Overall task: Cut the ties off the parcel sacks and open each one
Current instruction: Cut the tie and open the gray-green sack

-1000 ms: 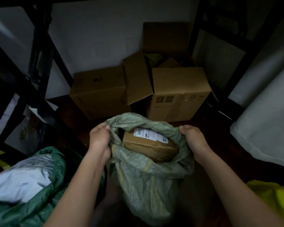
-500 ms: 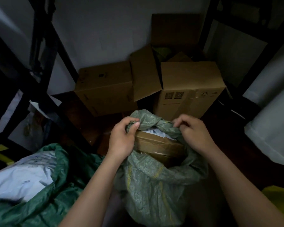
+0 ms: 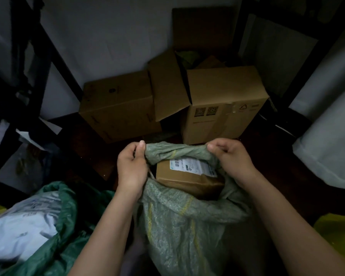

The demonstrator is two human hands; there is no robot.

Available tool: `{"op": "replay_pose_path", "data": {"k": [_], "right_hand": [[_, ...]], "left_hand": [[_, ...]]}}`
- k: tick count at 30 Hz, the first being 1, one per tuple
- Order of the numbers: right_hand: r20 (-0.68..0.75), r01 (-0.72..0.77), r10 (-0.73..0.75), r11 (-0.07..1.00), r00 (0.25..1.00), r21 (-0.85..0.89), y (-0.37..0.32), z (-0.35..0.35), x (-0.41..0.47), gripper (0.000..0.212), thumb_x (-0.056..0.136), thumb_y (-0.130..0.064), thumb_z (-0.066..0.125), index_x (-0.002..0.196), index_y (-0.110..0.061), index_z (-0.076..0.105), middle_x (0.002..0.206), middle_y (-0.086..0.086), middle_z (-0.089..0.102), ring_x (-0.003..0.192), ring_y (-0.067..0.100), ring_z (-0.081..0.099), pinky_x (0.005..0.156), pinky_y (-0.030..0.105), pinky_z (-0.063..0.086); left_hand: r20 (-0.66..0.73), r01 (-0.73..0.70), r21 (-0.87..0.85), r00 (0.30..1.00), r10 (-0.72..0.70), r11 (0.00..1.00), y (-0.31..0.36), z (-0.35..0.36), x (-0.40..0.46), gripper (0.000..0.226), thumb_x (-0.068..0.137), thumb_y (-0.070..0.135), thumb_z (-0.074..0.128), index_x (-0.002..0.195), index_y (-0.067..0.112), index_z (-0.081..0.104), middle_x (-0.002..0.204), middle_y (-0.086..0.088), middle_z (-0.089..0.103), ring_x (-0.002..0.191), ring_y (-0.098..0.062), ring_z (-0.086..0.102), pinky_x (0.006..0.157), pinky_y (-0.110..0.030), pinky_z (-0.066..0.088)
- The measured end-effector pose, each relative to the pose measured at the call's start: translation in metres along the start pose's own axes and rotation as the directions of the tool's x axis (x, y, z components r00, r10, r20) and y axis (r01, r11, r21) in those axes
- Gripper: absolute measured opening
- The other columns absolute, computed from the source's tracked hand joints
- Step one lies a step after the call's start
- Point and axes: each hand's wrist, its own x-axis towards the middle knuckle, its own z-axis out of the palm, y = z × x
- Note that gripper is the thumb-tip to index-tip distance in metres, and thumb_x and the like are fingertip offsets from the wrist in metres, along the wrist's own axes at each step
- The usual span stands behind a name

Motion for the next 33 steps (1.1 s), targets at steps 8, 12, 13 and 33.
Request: {"op": "replay_pose_path", "data": {"k": [8, 12, 13, 33], "right_hand": [[-0.001, -0.051, 0.052, 0.992, 0.999, 0.112, 0.006, 0.004, 0.005, 0.029, 0.093, -0.007, 0.056, 0.073, -0.028, 0.063, 0.067, -0.011, 0.060, 0.060, 0.003, 0.053, 0.057, 0.015, 0.044], [0.133, 0.030, -0.018, 0.995, 0.991, -0.094, 0.011, -0.004, 0.001, 0.027, 0.097, -0.005, 0.048, 0.083, -0.027, 0.056, 0.061, -0.010, 0.050, 0.055, 0.009, 0.041, 0.052, 0.020, 0.036], [0.150, 0.049, -0.029, 0.990, 0.988, -0.135, 0.011, -0.005, 0.000, 0.027, 0.097, -0.004, 0.048, 0.083, -0.026, 0.056, 0.065, -0.006, 0.053, 0.058, 0.010, 0.043, 0.055, 0.023, 0.036], [0.263, 0.265, -0.159, 0.857, 0.952, -0.441, 0.014, -0.006, -0.007, 0.018, 0.092, -0.037, 0.062, 0.095, -0.026, 0.076, 0.092, -0.010, 0.073, 0.085, 0.007, 0.065, 0.077, 0.041, 0.055]], "left_hand": [[0.053, 0.229, -0.096, 0.973, -0.225, 0.969, -0.001, -0.005, 0.010, 0.013, 0.095, 0.014, 0.058, 0.087, 0.023, 0.062, 0.079, -0.007, 0.065, 0.058, -0.011, 0.063, 0.049, -0.025, 0.051], [0.136, 0.136, 0.078, 0.980, -0.146, 0.988, -0.004, -0.008, 0.009, 0.019, 0.090, 0.009, 0.063, 0.076, 0.021, 0.063, 0.086, -0.007, 0.065, 0.074, -0.022, 0.064, 0.059, -0.033, 0.053], [0.158, 0.147, 0.099, 0.974, -0.161, 0.984, -0.003, -0.009, 0.008, 0.020, 0.090, 0.008, 0.064, 0.074, 0.021, 0.066, 0.085, -0.006, 0.068, 0.077, -0.023, 0.066, 0.063, -0.036, 0.055], [0.553, -0.201, 0.535, 0.817, -0.160, 0.821, 0.013, -0.031, -0.007, 0.033, 0.082, 0.037, 0.072, 0.113, 0.029, 0.062, 0.113, 0.018, 0.039, 0.114, -0.006, 0.029, 0.104, -0.029, 0.025]]}}
